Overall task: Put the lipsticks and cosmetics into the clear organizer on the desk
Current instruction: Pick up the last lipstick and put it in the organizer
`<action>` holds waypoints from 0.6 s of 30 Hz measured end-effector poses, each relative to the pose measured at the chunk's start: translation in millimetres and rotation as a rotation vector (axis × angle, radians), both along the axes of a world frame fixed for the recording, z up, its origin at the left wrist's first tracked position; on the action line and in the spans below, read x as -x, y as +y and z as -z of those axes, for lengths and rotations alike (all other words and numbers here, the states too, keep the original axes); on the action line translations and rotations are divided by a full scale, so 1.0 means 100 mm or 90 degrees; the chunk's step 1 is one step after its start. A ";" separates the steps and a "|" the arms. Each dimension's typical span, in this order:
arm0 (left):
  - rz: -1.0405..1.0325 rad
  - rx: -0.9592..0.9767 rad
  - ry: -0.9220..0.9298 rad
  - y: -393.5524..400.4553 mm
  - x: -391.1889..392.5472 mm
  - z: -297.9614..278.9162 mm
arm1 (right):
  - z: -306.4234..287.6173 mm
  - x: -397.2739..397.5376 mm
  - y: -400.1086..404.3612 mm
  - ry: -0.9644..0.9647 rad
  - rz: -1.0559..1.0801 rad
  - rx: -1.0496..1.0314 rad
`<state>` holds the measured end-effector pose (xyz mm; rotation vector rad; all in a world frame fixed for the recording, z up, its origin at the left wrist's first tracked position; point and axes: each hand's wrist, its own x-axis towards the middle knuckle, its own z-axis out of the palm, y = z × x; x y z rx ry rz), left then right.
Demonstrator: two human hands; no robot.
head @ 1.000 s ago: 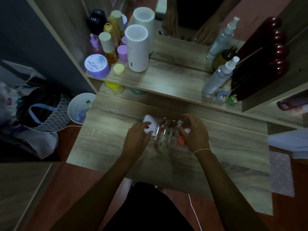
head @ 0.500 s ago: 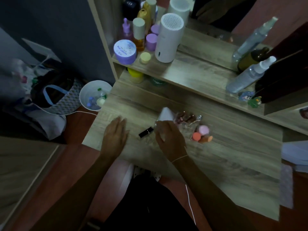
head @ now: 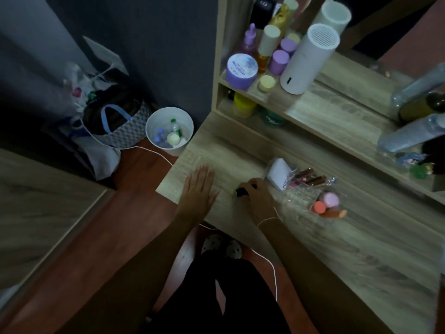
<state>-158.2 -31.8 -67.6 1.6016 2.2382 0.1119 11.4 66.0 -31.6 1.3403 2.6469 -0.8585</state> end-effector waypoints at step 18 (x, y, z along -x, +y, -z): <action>0.012 -0.029 0.026 0.10 -0.15 0.04 | -0.27 -0.65 -0.36 0.238 0.261 0.014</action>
